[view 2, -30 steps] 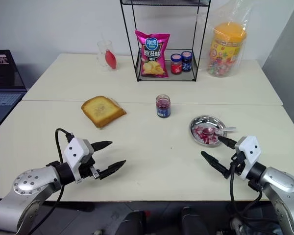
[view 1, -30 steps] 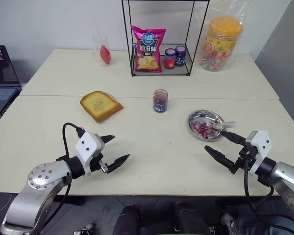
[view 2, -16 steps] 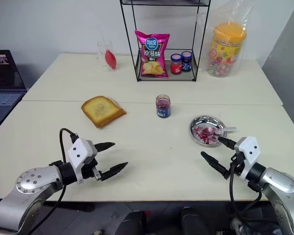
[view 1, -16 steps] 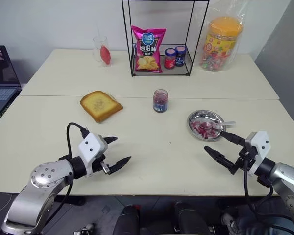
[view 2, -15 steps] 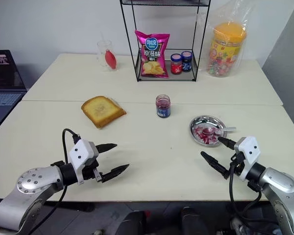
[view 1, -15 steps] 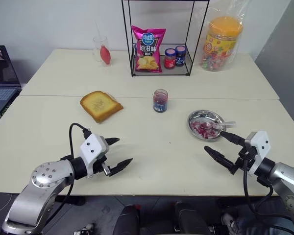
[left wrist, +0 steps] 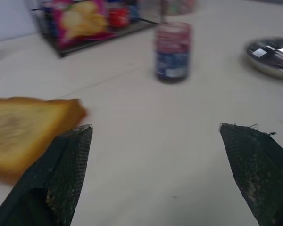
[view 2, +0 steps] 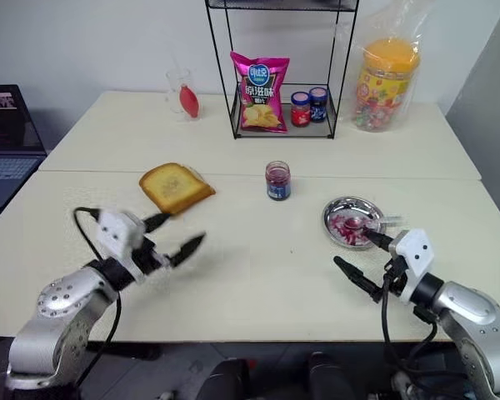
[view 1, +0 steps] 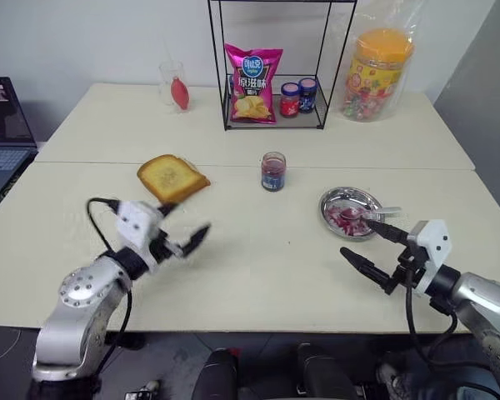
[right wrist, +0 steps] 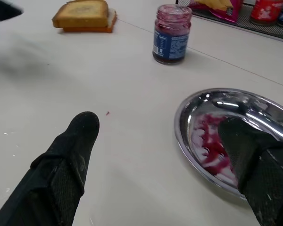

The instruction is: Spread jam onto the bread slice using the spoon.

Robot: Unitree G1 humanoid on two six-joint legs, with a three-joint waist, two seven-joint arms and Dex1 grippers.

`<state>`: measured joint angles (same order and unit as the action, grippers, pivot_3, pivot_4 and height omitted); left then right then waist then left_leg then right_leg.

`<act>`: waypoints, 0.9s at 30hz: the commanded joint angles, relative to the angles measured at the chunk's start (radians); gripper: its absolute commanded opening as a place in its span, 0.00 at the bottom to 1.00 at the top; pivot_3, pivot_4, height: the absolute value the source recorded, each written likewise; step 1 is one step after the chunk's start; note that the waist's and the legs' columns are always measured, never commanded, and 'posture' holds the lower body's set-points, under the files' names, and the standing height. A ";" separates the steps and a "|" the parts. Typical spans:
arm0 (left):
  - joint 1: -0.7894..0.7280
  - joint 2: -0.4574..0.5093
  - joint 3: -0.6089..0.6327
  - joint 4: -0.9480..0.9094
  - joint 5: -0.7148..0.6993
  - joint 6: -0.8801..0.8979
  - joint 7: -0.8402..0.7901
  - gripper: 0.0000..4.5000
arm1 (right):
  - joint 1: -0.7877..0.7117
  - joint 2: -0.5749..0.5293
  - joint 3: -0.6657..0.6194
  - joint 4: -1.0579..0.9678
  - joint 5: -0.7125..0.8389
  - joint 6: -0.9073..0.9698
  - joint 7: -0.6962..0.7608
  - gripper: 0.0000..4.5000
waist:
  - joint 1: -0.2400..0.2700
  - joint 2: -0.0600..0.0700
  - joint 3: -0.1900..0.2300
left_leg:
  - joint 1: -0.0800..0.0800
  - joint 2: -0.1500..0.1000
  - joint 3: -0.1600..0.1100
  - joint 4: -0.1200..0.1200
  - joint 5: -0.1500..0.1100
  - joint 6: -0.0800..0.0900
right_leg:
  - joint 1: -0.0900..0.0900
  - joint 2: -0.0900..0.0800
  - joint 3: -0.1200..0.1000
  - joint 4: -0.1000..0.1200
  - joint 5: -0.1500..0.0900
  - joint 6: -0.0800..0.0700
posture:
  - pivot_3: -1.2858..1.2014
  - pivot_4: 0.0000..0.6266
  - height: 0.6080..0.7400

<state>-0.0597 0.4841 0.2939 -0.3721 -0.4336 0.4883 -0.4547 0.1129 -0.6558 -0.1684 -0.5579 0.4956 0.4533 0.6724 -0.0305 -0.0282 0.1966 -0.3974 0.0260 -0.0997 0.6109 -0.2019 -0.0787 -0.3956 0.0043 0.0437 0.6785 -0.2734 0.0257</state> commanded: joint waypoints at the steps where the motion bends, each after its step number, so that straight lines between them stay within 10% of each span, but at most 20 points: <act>1: -0.097 -0.062 0.137 0.072 -0.059 0.095 0.190 1.00 | -0.070 -0.012 0.025 -0.059 0.006 0.055 -0.031 0.99 | -0.001 0.000 0.000 | 0.000 0.000 0.000 0.000 0.000 0.000 | 0.000 0.000 0.000 0.000 0.000 0.000 | 0.52 0.24 1.00; 27: -0.655 -0.165 0.237 0.829 -0.099 0.218 0.432 0.96 | -0.350 -0.034 0.142 -0.118 0.023 0.220 -0.014 1.00 | 0.002 -0.002 -0.001 | -0.001 -0.001 -0.001 0.001 0.000 -0.001 | 0.000 0.001 0.000 0.000 0.003 0.005 | 0.52 0.24 1.00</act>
<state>-0.6939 0.3266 0.5178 0.4374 -0.5115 0.7094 -0.0299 -0.2198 -0.6774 -0.0135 -0.6429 0.5052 0.6743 0.6520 -0.0288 -0.0305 0.1958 -0.3985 0.0249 -0.1007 0.6122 -0.2015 -0.0796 -0.3954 0.0051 0.0434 0.6781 -0.2704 0.0303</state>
